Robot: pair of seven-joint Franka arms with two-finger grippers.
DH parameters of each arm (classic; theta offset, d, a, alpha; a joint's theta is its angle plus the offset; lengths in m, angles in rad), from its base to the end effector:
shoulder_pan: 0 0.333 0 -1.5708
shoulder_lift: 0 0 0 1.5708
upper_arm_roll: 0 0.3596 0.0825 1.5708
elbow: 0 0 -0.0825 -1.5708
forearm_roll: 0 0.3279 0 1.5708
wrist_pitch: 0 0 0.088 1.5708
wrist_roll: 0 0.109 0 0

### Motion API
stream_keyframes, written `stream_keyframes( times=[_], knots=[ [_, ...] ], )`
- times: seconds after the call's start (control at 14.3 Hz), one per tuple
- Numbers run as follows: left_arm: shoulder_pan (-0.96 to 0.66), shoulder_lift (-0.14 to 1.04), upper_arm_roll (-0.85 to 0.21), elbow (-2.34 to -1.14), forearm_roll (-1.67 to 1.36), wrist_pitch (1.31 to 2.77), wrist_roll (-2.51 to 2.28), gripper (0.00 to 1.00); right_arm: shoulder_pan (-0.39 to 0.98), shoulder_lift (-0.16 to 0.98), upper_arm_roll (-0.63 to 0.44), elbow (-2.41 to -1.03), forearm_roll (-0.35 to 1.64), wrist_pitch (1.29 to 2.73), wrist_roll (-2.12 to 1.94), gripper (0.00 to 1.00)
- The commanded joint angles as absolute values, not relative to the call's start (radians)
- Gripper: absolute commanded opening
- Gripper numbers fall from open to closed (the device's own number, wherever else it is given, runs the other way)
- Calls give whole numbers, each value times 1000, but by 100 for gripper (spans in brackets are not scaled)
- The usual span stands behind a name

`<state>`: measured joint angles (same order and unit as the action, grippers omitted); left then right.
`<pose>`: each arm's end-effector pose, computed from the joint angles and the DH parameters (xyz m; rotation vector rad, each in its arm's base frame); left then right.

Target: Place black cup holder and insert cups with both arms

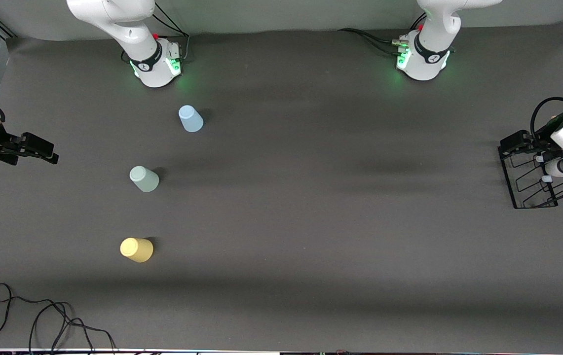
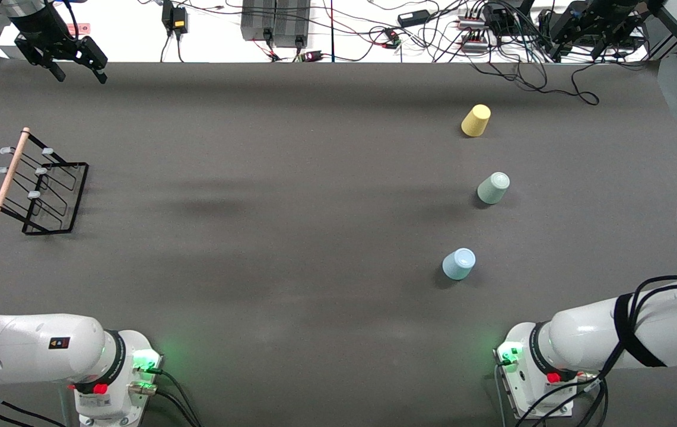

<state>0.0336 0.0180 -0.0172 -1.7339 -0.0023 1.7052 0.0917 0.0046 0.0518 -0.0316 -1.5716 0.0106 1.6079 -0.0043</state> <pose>0.5091 0.0082 0.6002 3.1335 -0.1175 -0.0729 0.5189 -0.0124 0.6427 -3.1321 0.0362 0.0240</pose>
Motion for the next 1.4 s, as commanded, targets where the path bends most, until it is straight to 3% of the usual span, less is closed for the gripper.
stream_keyframes(
  times=[0.0, 0.7, 0.91, 1.33],
  knots=[
    [35, 11, -17, -1740, 9, 1703, 100, 100, 5, 54, -28, -1557, 14, 1594, 14, 100],
    [40, 31, -8, -1698, 54, 1703, 155, 99, 5, 51, -29, -1562, 14, 1598, 3, 100],
    [145, 75, 2, -1642, 57, 1672, 349, 99, 5, 49, -29, -1566, 14, 1605, 0, 100],
    [339, 138, 2, -1644, 116, 1729, 590, 98, 8, 55, -28, -1559, 14, 1603, 11, 100]
  ],
)
